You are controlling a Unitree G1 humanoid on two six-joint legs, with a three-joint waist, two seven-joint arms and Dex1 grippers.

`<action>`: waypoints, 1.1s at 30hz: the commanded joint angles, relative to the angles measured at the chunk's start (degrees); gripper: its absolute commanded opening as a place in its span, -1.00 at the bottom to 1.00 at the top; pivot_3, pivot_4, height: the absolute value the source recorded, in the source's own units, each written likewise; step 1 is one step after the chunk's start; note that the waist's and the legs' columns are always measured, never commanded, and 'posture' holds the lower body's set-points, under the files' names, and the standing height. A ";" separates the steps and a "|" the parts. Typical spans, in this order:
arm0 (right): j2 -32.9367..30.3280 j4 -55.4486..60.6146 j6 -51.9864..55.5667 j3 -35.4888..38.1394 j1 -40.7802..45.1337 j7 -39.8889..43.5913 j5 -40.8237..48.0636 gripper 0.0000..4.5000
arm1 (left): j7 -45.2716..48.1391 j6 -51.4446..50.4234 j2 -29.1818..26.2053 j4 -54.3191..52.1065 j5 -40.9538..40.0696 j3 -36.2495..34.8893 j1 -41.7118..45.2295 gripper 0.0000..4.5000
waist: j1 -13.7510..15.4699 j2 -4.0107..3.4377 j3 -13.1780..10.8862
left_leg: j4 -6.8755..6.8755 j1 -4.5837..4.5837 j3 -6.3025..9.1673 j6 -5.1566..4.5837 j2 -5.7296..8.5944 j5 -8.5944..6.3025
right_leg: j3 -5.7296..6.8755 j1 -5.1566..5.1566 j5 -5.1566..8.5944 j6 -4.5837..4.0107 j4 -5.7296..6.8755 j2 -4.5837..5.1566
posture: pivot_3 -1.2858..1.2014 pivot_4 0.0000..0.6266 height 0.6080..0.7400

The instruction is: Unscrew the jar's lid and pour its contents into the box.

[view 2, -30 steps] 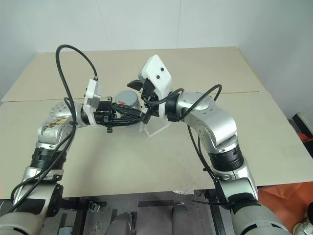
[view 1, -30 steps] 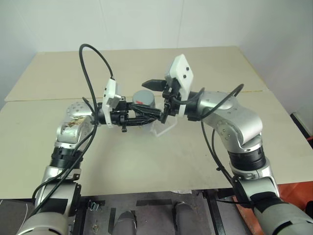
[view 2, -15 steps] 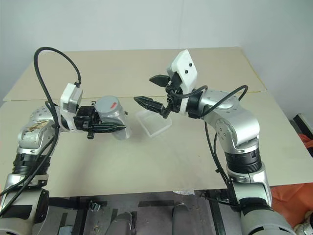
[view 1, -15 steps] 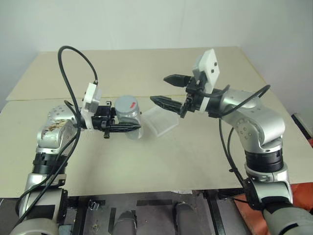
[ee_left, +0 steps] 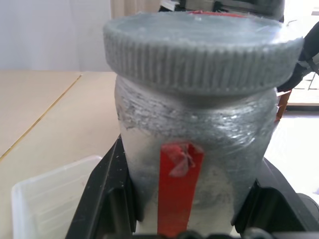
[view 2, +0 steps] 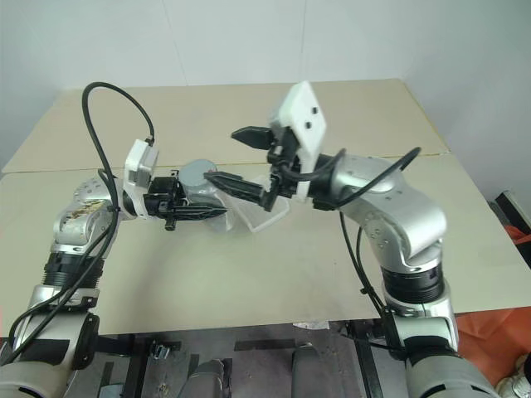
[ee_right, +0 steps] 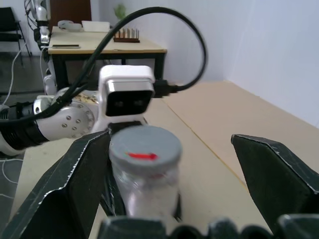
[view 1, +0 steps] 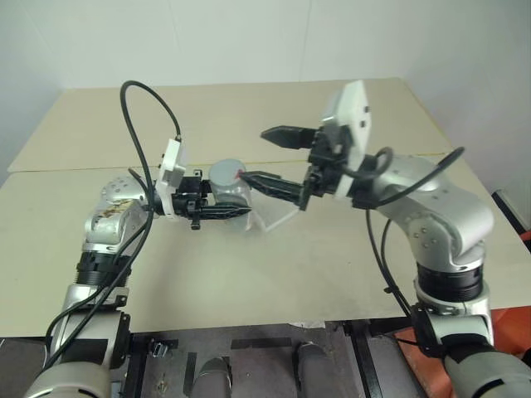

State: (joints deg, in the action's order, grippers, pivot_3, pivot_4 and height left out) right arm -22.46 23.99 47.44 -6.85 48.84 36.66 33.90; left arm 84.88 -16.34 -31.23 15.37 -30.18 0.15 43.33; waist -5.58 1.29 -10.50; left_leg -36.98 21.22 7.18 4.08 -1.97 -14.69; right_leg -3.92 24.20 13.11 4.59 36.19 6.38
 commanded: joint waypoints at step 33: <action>-5.13 -1.93 0.23 5.37 -3.26 -3.62 -1.91 1.00 | 2.77 0.38 -4.50 -2.52 -0.48 -1.39 -1.12 -0.14 | 0.07 0.00 0.00 | 0.02 0.03 0.00 -0.01 0.00 -0.01 | 0.00 0.02 0.01 0.00 -0.03 0.00 | 0.03 -0.52 1.00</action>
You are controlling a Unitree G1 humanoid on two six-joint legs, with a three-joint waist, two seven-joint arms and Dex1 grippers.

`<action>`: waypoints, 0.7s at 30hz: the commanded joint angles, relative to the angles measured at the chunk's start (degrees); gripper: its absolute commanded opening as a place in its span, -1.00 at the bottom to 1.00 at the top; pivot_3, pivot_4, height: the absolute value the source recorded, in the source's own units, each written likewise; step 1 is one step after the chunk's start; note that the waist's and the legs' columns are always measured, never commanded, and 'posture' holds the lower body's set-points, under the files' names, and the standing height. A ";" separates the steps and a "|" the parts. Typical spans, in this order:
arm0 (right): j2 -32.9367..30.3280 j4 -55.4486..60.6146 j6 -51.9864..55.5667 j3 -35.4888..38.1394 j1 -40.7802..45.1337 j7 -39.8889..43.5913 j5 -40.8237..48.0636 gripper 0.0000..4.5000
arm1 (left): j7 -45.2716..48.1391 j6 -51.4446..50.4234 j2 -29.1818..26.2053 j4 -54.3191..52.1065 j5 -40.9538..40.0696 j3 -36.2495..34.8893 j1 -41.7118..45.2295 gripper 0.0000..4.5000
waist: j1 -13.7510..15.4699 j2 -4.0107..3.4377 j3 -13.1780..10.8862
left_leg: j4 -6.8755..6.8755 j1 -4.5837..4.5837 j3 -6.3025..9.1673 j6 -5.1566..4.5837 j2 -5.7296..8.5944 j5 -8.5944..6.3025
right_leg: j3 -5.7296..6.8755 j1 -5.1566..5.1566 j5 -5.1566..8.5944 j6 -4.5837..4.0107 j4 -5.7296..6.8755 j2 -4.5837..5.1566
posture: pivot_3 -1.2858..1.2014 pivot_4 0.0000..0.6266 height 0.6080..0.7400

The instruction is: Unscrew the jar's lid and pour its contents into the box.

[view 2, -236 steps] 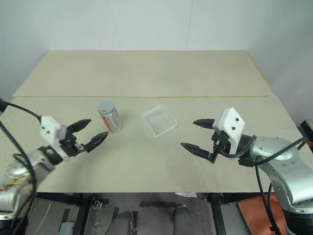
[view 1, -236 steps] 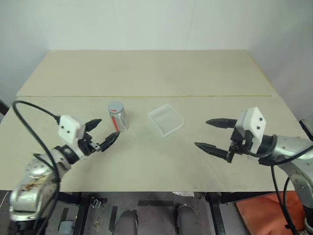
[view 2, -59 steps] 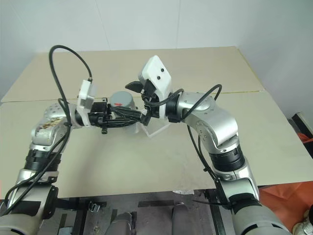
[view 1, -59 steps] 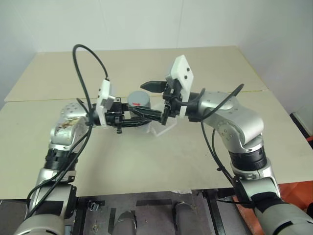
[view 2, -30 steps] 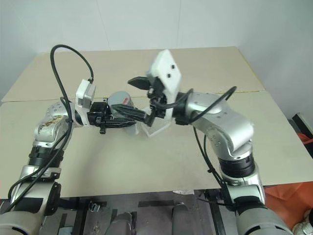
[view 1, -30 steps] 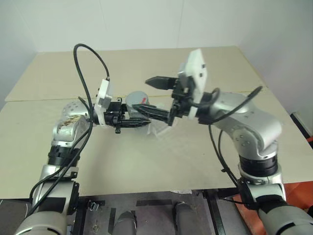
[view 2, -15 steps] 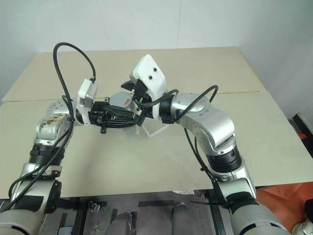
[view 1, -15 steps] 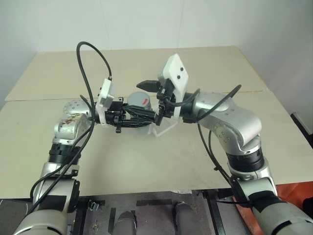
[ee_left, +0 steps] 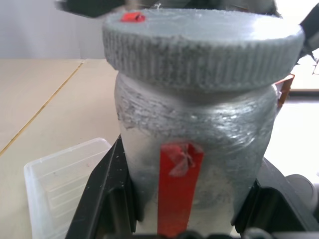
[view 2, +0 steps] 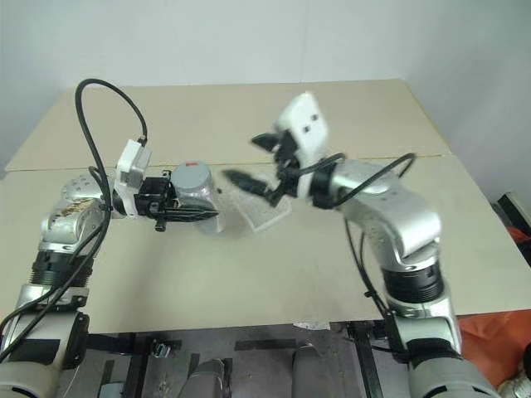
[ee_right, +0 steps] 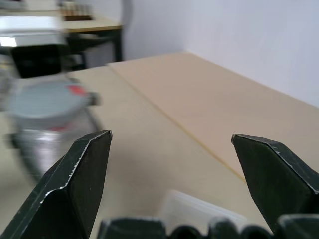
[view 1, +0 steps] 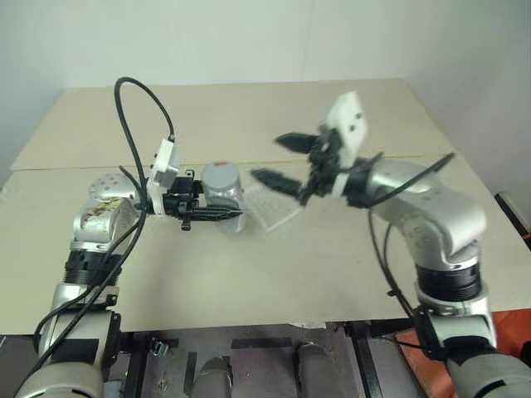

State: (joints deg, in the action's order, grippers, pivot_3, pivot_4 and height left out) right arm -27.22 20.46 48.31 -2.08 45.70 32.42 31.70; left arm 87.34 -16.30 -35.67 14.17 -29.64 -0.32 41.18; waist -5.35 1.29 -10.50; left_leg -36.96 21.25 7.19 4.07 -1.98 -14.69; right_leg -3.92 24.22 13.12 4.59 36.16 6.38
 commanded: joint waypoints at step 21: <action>8.16 1.23 -1.65 -8.54 6.95 1.18 -0.15 1.00 | -0.73 1.95 4.10 1.51 0.58 0.84 4.11 -0.14 | -0.23 -0.01 0.00 | -0.02 0.00 0.01 0.01 0.00 0.01 | 0.00 0.00 0.00 0.00 0.05 0.00 | 0.03 -0.52 1.00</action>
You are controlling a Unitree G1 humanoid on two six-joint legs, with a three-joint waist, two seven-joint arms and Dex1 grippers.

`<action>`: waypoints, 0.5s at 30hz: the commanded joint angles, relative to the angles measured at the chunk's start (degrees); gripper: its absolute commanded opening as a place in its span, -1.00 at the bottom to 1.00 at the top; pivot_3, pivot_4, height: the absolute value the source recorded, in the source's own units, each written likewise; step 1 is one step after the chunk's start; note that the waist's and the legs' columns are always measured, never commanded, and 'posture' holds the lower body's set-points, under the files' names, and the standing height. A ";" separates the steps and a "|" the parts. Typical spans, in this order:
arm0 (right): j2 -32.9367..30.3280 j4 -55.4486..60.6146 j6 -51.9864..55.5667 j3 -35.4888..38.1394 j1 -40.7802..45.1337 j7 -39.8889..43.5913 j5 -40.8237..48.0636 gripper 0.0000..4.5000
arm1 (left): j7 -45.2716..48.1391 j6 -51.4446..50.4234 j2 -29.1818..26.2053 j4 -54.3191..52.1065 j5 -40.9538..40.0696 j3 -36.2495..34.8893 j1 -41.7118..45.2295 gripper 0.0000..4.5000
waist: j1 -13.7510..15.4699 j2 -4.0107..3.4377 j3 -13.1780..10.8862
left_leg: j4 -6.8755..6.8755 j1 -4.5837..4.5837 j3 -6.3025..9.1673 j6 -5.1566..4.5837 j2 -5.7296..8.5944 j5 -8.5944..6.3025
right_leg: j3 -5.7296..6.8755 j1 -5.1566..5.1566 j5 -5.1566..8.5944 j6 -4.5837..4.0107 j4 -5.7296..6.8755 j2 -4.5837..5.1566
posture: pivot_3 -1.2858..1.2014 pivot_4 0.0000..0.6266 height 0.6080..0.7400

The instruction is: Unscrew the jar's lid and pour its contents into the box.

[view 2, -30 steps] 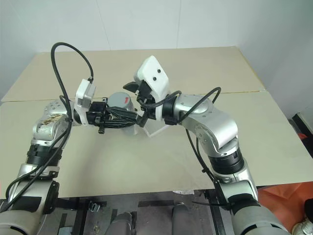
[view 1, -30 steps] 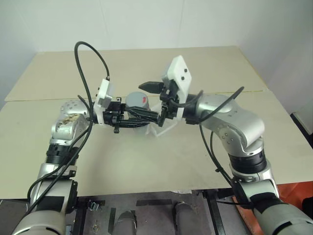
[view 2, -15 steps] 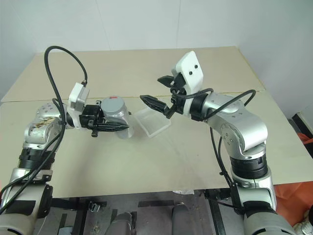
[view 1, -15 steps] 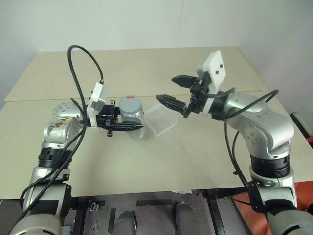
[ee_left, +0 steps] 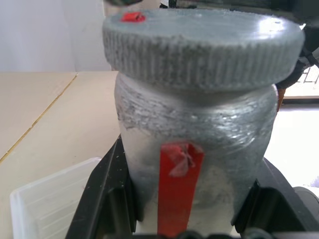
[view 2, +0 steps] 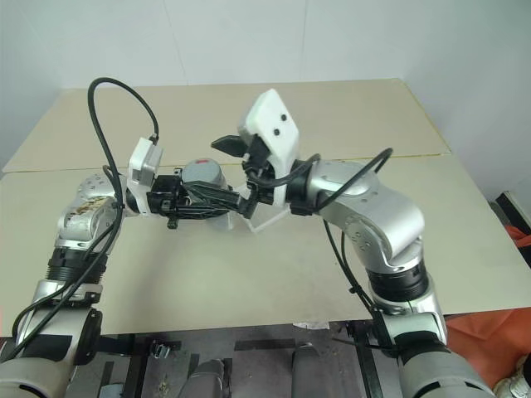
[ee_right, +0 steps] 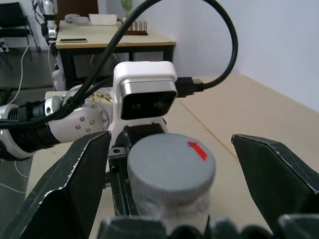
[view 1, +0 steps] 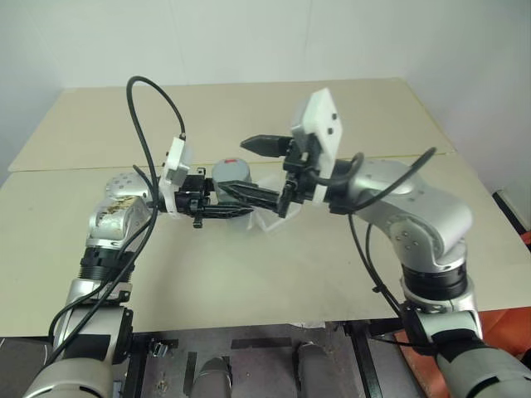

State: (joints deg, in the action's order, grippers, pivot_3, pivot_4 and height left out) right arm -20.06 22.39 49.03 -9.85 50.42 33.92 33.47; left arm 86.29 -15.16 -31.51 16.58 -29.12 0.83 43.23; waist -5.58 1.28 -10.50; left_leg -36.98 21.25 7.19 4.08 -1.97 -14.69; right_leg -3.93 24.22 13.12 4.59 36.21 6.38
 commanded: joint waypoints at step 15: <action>0.46 -5.79 -4.20 0.27 2.84 2.09 -5.80 1.00 | 0.97 0.95 -0.97 -1.14 -0.07 -0.60 1.78 -0.14 | -0.03 -0.01 0.00 | 0.01 0.00 0.01 0.00 0.00 0.00 | 0.01 0.01 0.00 0.00 0.01 0.00 | 0.03 -0.52 1.00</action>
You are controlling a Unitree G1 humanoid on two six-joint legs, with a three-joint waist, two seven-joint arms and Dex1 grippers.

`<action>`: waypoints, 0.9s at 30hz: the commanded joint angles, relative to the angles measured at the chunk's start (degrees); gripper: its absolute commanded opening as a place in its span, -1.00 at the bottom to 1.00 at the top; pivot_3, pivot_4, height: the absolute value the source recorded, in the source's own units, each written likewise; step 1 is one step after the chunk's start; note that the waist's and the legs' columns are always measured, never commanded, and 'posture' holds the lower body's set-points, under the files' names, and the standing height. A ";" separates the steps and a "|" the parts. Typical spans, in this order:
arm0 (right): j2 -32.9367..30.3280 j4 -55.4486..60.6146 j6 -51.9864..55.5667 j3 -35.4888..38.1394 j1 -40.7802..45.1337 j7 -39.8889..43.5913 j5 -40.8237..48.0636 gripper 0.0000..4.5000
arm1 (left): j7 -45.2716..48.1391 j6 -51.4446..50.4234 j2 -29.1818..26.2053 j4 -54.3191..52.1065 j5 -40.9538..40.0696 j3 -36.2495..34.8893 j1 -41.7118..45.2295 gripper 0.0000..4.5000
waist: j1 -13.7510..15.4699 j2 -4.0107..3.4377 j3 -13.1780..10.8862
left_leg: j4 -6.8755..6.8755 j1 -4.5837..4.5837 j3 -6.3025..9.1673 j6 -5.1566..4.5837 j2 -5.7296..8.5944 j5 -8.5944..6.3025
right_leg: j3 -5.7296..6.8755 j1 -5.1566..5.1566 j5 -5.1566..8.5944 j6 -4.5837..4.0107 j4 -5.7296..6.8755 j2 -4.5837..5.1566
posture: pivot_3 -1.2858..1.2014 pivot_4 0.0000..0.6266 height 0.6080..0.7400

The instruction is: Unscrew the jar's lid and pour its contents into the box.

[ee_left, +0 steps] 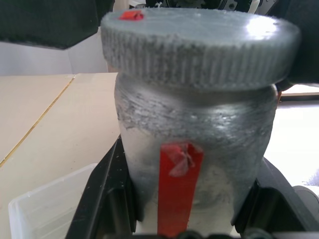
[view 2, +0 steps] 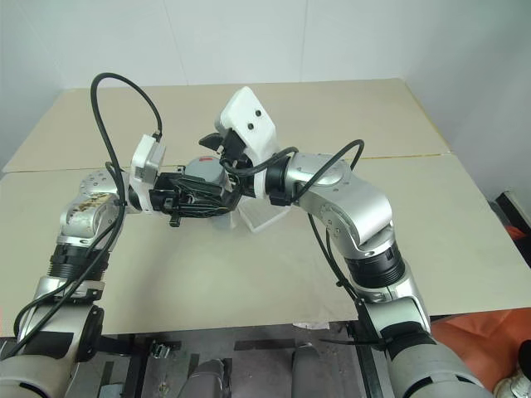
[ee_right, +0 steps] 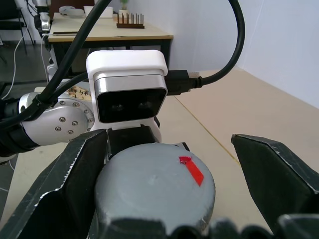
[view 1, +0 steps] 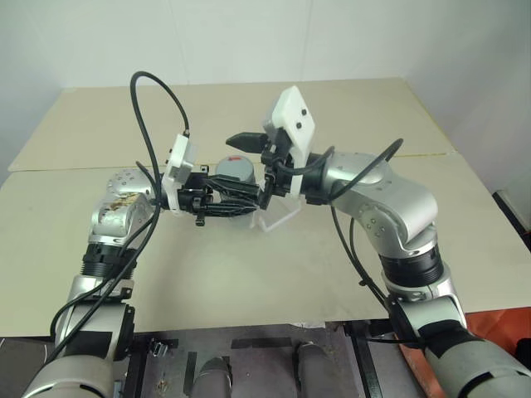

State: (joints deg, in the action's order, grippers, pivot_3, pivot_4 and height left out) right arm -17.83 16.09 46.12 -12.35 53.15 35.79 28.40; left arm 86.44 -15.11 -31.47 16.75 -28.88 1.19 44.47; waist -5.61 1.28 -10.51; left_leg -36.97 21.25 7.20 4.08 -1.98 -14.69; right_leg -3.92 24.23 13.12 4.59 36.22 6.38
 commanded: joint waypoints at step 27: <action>-15.30 10.28 2.64 9.25 -9.18 4.81 6.28 1.00 | -0.02 0.70 -1.98 -1.49 -0.53 -1.51 -0.42 -0.14 | 0.16 0.01 0.00 | 0.00 0.01 -0.01 -0.01 0.00 0.00 | 0.00 -0.02 0.00 0.00 -0.07 0.00 | 0.03 -0.52 1.00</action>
State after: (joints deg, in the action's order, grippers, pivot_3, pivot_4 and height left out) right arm -32.49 23.09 48.58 -4.46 43.74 39.82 33.13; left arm 86.47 -15.16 -33.28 16.29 -29.10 0.75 43.38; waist -5.46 1.29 -10.51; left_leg -36.97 21.26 7.19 4.07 -1.97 -14.69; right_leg -3.92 24.22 13.12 4.59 36.15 6.38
